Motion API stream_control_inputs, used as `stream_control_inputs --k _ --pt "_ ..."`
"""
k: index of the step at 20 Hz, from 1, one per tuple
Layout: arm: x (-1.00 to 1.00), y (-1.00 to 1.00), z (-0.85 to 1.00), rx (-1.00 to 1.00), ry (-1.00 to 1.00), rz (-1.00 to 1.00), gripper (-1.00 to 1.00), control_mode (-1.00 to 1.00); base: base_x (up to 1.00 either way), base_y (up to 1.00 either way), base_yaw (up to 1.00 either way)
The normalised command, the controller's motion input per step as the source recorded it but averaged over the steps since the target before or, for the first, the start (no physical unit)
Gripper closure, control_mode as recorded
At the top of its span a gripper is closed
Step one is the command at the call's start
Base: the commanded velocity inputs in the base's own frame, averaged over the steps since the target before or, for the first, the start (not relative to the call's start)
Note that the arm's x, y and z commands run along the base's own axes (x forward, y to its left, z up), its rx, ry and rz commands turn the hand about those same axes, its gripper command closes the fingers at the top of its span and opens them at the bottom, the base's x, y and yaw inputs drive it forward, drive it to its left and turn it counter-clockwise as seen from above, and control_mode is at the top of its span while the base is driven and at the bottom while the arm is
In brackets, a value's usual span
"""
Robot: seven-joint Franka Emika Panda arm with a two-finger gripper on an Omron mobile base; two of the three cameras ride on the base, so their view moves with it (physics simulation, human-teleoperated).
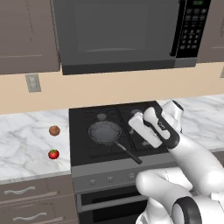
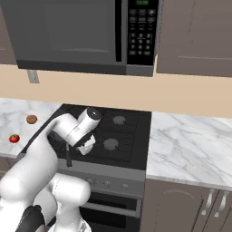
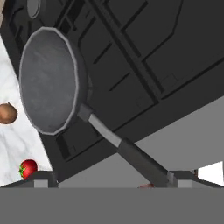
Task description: Place the pan on the front left burner on the stove. Then place the tomato and the onion in the pan and turn on the front left burner.
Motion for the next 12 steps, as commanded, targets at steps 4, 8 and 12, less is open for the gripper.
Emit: stream_control_inputs --k 4,8,12 --pt "-0.01 0.0 0.12 -0.02 0.0 0.18 -1.0 -1.0 0.0 0.0 0.0" --pt "-0.02 0.0 0.02 0.0 0.0 0.18 -1.0 -1.0 0.0 0.0 0.0" --pt "-0.04 0.0 0.0 0.0 0.0 0.21 -1.0 -1.0 0.0 0.0 0.0"
